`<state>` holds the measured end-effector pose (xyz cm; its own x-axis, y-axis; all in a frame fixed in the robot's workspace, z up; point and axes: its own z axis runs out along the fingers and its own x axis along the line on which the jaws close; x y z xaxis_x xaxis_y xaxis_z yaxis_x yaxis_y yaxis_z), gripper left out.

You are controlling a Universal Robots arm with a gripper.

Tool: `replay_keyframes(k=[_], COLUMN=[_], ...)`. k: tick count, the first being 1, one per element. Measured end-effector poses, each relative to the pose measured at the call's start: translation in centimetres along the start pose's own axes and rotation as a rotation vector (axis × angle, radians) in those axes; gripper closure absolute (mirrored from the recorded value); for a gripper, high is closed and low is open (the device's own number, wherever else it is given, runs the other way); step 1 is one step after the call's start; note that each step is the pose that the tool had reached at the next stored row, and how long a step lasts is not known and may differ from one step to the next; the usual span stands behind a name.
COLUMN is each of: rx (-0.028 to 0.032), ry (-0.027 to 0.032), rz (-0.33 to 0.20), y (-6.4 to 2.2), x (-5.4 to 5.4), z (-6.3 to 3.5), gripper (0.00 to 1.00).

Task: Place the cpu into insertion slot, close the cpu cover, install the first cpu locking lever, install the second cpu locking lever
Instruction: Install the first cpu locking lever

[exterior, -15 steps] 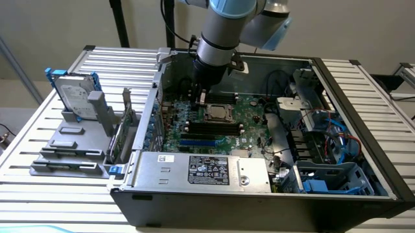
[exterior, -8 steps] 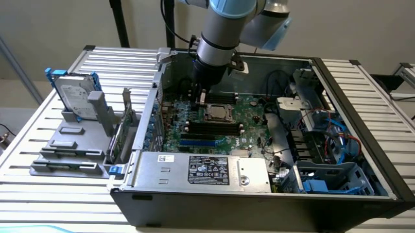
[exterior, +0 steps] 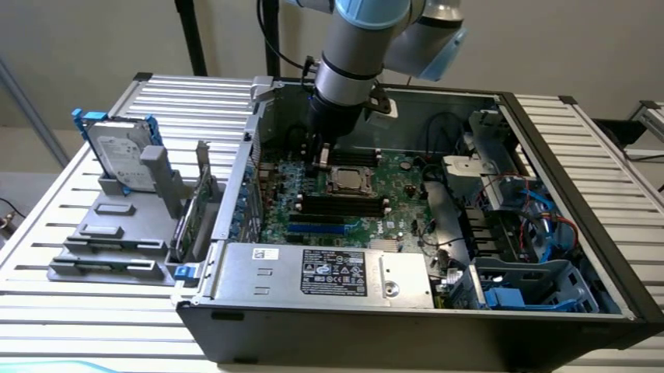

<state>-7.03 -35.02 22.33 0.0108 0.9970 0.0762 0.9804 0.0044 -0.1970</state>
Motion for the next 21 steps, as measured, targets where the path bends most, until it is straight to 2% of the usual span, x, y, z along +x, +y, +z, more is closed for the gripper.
replay_keyframes(k=[2,3,4,6,9,11,14,18,21], rx=[0.0001,0.0002,0.0002,0.0009,0.0007,0.0002,-0.0008,-0.0026,-0.0053], ry=[0.0023,0.0048,0.0097,0.0237,0.0500,0.0664,0.0879,0.1119,0.1227], rz=[0.000,-0.001,-0.002,-0.004,0.002,0.012,0.035,0.072,0.107], y=[-0.38,-0.60,-0.90,-1.40,-1.86,-1.99,-2.09,-2.18,-2.18], x=[0.0,-0.1,-0.1,-0.2,-0.1,-0.1,-0.1,-0.1,-0.1], z=[0.07,0.08,0.07,-0.06,-0.26,-0.35,-0.47,-0.57,-0.57], gripper=[0.89,0.89,0.89,0.89,0.89,0.89,0.89,0.89,0.89])
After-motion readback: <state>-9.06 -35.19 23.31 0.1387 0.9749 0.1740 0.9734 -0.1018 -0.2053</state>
